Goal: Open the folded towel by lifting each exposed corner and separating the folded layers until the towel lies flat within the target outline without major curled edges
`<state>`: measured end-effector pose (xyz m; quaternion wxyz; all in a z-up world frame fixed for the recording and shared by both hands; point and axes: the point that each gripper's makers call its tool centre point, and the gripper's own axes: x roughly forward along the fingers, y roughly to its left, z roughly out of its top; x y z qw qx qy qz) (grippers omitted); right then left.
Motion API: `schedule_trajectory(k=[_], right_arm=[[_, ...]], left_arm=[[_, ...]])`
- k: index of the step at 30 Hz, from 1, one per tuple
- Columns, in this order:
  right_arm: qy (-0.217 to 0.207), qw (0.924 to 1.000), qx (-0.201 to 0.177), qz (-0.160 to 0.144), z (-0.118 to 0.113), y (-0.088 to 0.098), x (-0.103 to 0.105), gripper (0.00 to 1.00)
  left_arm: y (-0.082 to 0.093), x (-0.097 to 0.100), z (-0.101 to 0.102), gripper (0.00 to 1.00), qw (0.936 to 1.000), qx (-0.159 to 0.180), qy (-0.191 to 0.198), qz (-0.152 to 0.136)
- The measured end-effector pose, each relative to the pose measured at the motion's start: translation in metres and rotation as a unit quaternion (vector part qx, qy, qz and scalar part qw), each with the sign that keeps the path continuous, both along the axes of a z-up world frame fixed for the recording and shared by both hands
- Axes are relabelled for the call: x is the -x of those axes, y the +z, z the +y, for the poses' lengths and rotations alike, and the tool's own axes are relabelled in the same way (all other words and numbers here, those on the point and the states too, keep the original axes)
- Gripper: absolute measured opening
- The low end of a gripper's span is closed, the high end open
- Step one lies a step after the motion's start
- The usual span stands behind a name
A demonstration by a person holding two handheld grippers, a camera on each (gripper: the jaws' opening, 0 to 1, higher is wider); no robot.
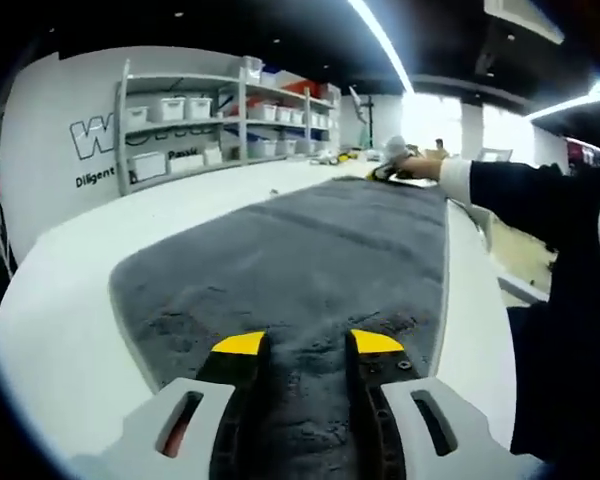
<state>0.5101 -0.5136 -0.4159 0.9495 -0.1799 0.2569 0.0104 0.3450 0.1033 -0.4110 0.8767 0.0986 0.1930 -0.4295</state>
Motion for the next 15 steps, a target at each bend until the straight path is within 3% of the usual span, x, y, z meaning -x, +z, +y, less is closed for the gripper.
schedule_trajectory(k=[10,13,15], right_arm=[[0.001,0.9994,0.035,0.002,-0.011,0.001,-0.008,0.0],[0.008,0.9992,0.04,-0.001,-0.014,0.0,-0.012,0.0],[0.01,0.9994,0.032,-0.008,-0.017,0.001,-0.014,0.0]], left_arm=[[-0.001,0.001,0.001,0.23,0.9997,0.001,0.025,0.004],[-0.001,0.004,0.002,0.1,0.9992,0.004,0.035,0.021],[-0.002,0.006,0.002,0.05,0.9974,0.025,0.045,0.05]])
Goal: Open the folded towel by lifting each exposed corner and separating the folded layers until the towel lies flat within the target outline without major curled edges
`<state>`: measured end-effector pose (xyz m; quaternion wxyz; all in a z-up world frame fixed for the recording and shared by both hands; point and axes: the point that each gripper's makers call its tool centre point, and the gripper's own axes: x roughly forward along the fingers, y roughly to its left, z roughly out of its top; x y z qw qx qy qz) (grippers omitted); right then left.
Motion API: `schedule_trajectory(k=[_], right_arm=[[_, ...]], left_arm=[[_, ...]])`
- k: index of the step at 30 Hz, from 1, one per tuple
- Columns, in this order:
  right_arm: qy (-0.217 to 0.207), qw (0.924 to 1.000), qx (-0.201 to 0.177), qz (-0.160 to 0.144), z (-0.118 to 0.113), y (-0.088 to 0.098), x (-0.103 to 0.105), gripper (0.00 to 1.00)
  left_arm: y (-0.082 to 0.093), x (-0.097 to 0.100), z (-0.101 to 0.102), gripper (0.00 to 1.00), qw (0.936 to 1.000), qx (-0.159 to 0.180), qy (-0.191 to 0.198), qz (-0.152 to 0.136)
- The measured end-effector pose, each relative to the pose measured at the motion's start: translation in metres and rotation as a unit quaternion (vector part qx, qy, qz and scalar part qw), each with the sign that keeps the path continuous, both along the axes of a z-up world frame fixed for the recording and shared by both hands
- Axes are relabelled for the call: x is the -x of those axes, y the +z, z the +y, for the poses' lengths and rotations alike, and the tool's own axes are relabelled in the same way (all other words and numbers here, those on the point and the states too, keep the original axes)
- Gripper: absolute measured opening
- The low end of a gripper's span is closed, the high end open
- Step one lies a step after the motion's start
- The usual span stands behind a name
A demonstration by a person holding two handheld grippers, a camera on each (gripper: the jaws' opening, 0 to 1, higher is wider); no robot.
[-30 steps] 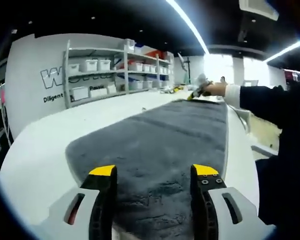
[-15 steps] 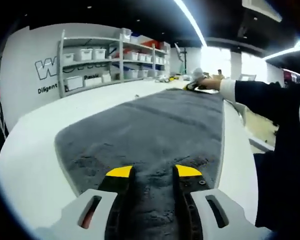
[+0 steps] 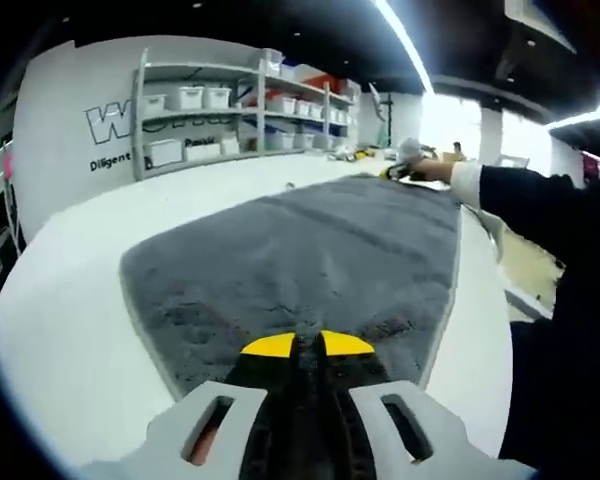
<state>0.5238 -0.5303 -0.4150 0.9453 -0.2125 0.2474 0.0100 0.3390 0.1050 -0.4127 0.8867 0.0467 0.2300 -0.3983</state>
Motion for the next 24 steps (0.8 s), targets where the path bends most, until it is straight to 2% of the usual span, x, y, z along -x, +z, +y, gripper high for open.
schedule_trajectory(k=[3,6,8,9,10,12,13,16,18,20,21,22,23,24], right_arm=[[0.0,1.0,-0.002,-0.002,-0.004,0.0,-0.003,0.0],[0.017,0.9986,0.05,0.007,0.0,0.003,-0.003,0.0],[0.029,0.9973,0.067,0.01,0.004,0.004,-0.002,0.0],[0.035,0.9972,0.066,0.01,0.008,0.004,-0.002,0.0],[0.041,0.9969,0.067,0.01,0.011,0.005,-0.001,0.0],[0.067,0.9917,0.11,0.006,0.018,0.014,-0.001,0.0],[0.07,0.9907,0.117,0.002,0.02,0.018,0.0,0.0],[0.081,0.9923,0.093,-0.01,0.036,0.028,0.004,0.0],[0.101,0.9928,0.064,-0.011,0.057,0.03,0.009,0.02],[0.139,0.9889,0.047,-0.025,0.082,0.036,0.016,0.05],[0.14,0.9892,0.031,-0.032,0.091,0.04,0.02,0.06],[0.144,0.9887,-0.005,-0.041,0.102,0.044,0.023,0.07],[0.168,0.9832,-0.053,-0.05,0.121,0.049,0.03,0.11],[0.183,0.9784,-0.077,-0.057,0.132,0.054,0.035,0.14]], left_arm=[[0.0,0.001,0.001,0.05,1.0,0.002,-0.001,0.004],[0.0,0.002,-0.001,0.06,0.9999,-0.006,-0.008,-0.005],[0.0,0.003,-0.001,0.06,0.9997,-0.012,-0.019,-0.012],[0.0,0.004,-0.002,0.08,0.9996,-0.013,-0.022,-0.015],[0.001,0.005,-0.003,0.1,0.9984,-0.021,-0.043,-0.031],[0.001,0.007,-0.004,0.16,0.9977,-0.025,-0.051,-0.038],[0.002,0.007,-0.005,0.2,0.9973,-0.025,-0.055,-0.041],[0.005,0.007,-0.005,0.32,0.9968,-0.023,-0.059,-0.048],[0.007,0.008,-0.005,0.38,0.9963,-0.021,-0.064,-0.054],[0.009,0.008,-0.005,0.47,0.9954,-0.025,-0.067,-0.063],[0.009,0.008,-0.004,0.48,0.9952,-0.028,-0.069,-0.063],[0.008,0.009,-0.004,0.49,0.9948,-0.031,-0.073,-0.064],[0.008,0.01,-0.005,0.51,0.9942,-0.033,-0.078,-0.066],[0.007,0.011,-0.005,0.54,0.9939,-0.033,-0.081,-0.067]])
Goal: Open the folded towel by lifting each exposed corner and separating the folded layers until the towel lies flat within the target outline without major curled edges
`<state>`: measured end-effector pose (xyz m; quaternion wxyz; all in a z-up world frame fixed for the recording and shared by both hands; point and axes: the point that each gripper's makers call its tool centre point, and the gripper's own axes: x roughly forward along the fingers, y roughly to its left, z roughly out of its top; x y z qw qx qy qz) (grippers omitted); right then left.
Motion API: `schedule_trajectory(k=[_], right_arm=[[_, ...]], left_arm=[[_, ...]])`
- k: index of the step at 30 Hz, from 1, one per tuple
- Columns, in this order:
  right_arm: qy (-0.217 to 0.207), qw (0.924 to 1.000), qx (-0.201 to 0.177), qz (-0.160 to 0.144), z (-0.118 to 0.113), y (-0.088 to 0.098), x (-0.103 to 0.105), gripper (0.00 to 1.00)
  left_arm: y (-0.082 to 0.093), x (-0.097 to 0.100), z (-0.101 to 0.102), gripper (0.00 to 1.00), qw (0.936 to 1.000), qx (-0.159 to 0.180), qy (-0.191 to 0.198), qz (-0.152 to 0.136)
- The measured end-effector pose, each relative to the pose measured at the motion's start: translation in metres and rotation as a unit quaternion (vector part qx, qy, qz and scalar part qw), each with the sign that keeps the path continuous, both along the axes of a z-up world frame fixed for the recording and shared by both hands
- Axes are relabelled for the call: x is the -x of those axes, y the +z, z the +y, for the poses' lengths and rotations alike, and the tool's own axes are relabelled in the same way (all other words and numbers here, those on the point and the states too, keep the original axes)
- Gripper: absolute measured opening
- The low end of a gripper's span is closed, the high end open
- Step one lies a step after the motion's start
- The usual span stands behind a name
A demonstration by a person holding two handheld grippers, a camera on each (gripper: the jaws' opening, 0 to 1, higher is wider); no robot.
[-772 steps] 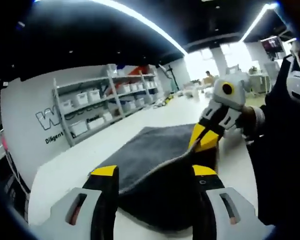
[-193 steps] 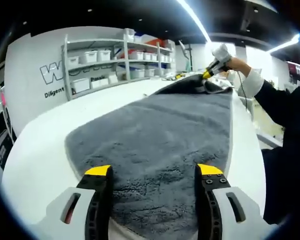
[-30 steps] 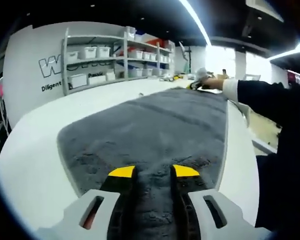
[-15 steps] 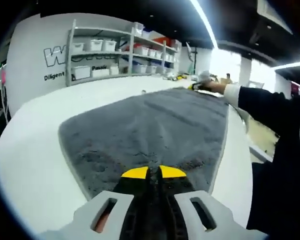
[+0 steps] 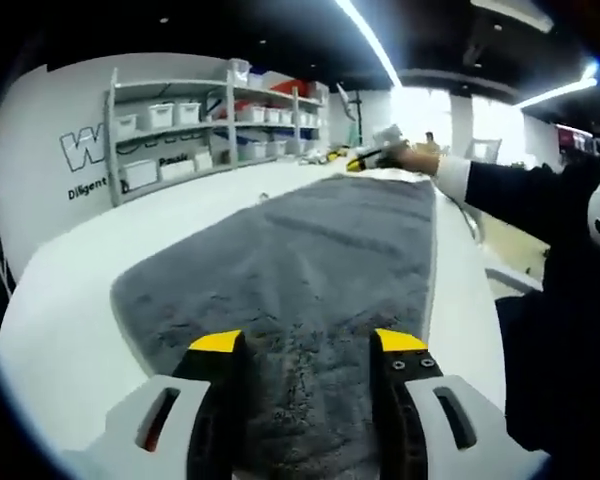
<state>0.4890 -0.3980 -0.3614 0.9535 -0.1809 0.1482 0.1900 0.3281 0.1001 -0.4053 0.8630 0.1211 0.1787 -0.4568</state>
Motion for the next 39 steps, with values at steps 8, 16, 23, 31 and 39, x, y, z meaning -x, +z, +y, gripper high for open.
schedule_trajectory(k=[8,16,23,31,39], right_arm=[[0.089,0.9923,-0.082,0.029,0.071,0.004,0.046,0.39],[0.141,0.9834,-0.101,0.053,0.123,-0.007,0.081,0.62],[0.152,0.9781,-0.12,0.074,0.145,-0.016,0.098,0.88],[0.175,0.9765,-0.082,0.095,0.174,-0.038,0.125,0.99],[0.182,0.9709,-0.082,0.132,0.185,-0.059,0.141,0.99]], left_arm=[[-0.001,-0.003,0.003,0.68,1.0,0.003,0.008,0.002],[0.009,-0.011,0.004,0.79,0.999,0.031,0.032,-0.001],[0.016,-0.017,-0.003,0.91,0.9973,0.062,0.038,-0.007],[0.007,-0.026,-0.008,0.93,0.9972,0.055,0.051,-0.002],[-0.008,-0.018,-0.014,0.92,0.9981,0.024,0.056,0.008]])
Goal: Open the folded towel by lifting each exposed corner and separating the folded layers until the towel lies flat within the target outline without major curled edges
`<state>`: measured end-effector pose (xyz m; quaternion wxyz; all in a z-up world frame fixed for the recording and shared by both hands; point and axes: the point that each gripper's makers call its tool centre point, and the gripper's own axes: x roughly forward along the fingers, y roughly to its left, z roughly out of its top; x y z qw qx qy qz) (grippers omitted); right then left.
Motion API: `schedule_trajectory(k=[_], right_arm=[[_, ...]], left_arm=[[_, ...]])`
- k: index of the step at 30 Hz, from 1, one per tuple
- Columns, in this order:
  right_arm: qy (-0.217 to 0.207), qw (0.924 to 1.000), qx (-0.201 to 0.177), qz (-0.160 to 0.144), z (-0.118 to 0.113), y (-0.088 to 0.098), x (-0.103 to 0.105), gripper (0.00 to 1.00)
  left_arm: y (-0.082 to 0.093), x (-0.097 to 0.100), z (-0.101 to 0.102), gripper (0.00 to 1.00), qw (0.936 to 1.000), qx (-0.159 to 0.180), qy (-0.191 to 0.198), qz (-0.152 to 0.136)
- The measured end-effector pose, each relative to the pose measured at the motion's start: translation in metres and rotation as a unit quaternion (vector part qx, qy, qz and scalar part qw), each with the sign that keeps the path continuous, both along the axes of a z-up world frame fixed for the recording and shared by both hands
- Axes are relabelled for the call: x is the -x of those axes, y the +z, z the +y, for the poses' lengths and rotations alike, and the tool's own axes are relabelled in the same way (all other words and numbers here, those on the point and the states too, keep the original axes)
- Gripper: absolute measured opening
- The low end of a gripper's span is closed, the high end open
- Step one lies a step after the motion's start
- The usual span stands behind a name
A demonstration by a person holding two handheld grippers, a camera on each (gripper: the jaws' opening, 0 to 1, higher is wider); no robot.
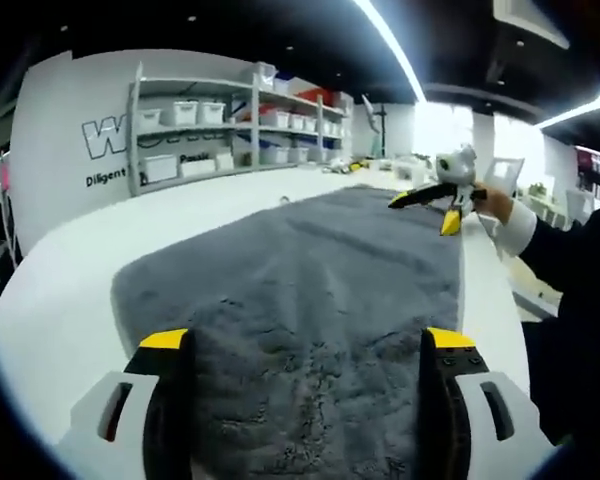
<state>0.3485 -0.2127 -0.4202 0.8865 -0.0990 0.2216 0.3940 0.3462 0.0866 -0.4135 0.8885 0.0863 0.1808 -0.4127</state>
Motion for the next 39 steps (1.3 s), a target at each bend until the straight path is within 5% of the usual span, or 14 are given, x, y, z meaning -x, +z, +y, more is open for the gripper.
schedule_trajectory(k=[17,39], right_arm=[[-0.023,0.9997,-0.007,-0.01,-0.004,0.0,0.009,0.98],[-0.012,0.9998,-0.011,-0.012,0.024,-0.001,0.042,0.95]], left_arm=[[-0.004,0.015,-0.005,0.95,1.0,-0.001,0.006,0.003],[-0.004,0.022,0.02,0.94,0.9994,-0.024,0.003,0.023]])
